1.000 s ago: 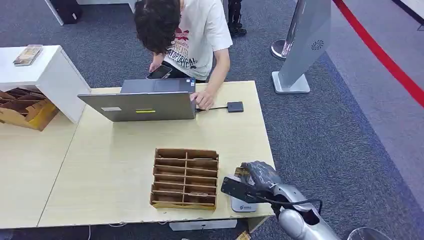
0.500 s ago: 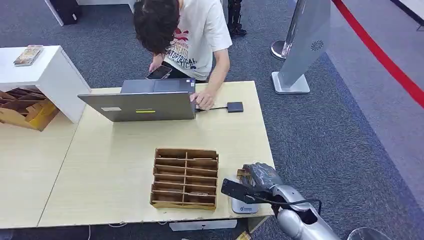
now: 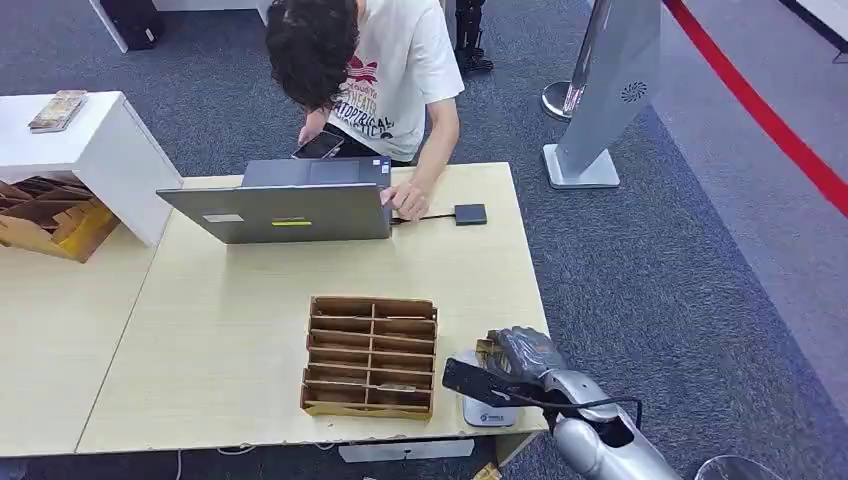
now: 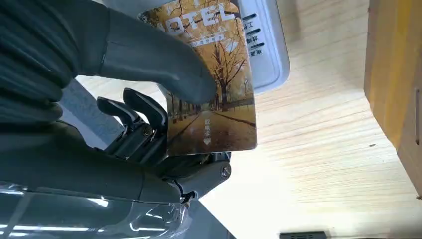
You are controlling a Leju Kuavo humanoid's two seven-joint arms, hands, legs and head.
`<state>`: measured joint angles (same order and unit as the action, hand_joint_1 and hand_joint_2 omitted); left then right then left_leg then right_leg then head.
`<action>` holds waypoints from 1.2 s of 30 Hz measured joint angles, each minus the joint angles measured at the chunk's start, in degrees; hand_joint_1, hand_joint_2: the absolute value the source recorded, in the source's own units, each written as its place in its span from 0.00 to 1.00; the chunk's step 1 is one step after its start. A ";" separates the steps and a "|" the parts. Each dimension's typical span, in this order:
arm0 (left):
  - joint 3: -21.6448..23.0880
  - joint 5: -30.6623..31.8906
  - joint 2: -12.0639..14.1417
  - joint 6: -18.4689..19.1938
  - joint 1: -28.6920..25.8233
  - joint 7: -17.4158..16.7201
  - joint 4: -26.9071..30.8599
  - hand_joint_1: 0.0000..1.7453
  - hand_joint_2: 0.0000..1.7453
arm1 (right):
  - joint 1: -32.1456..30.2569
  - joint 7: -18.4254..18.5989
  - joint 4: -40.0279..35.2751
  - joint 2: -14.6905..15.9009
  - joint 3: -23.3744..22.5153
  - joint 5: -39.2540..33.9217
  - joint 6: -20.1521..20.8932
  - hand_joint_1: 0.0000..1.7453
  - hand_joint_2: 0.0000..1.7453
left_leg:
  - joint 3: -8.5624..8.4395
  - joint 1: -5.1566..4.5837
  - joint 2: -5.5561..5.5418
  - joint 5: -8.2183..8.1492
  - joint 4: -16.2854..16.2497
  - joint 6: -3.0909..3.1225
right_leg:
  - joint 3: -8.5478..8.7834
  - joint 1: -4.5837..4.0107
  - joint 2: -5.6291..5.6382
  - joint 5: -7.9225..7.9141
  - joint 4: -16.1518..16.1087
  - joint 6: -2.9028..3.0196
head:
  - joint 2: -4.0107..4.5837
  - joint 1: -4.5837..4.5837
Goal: Pass the card to the sensor for recognition and then transmit it.
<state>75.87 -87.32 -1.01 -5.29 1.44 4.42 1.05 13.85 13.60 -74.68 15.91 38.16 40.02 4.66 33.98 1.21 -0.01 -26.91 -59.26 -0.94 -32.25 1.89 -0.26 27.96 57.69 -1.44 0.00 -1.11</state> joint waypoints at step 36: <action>0.04 0.02 0.20 0.11 0.00 0.00 -0.04 0.00 0.00 | 0.39 0.02 0.66 0.00 0.09 0.26 0.15 1.00 1.00 | -0.13 0.00 0.01 0.00 0.00 0.00 | 0.12 0.00 0.00 -0.01 -0.01 -0.01 | 0.00 0.00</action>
<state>75.91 -87.30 -0.81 -5.18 1.44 4.42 1.01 14.24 13.62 -74.03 15.91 38.25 40.28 4.81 33.85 1.21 -0.01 -26.91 -59.26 -0.94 -32.13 1.89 -0.26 27.96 57.68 -1.45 0.00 -1.11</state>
